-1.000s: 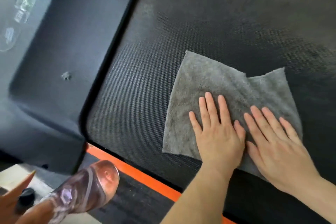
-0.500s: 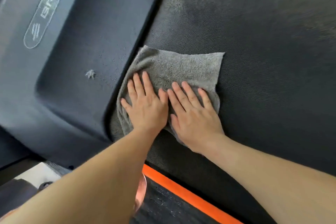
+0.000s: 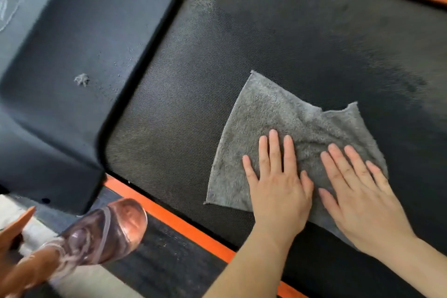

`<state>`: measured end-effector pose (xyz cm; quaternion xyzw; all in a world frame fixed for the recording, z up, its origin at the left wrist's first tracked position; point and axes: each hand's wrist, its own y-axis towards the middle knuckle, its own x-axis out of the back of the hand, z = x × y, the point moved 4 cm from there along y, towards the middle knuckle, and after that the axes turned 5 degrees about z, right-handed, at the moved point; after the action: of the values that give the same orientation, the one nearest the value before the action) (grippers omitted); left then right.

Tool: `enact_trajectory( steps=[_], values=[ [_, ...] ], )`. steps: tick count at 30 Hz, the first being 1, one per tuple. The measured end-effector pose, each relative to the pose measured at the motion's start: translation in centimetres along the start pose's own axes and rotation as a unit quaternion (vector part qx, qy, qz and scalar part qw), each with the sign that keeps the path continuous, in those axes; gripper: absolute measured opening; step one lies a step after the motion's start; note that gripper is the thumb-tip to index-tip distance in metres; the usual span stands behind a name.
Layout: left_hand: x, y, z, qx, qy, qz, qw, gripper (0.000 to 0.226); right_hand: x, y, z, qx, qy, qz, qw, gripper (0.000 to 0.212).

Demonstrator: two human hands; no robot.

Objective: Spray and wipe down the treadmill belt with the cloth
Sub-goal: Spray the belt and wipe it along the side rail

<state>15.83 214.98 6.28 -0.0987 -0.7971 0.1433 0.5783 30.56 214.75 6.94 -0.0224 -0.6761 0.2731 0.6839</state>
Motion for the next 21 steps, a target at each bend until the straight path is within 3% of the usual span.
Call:
enact_trajectory(
  steps=[3, 14, 21],
  values=[
    [0.7, -2.1, 0.6, 0.01, -0.02, -0.003, 1.0, 0.061, 1.5, 0.1, 1.2, -0.017, 0.021, -0.031, 0.999, 0.065],
    [2.8, -6.7, 12.2, 0.195, 0.006, -0.054, 0.979, 0.065, -0.8, 2.9, 15.1, 0.184, 0.003, -0.004, 0.983, 0.057],
    [3.6, -4.6, 13.7, 0.187, 0.005, -0.061, 0.981, 0.072, 1.2, 5.7, 11.0, 0.258, -0.067, 0.025, 0.964, 0.06]
  ],
)
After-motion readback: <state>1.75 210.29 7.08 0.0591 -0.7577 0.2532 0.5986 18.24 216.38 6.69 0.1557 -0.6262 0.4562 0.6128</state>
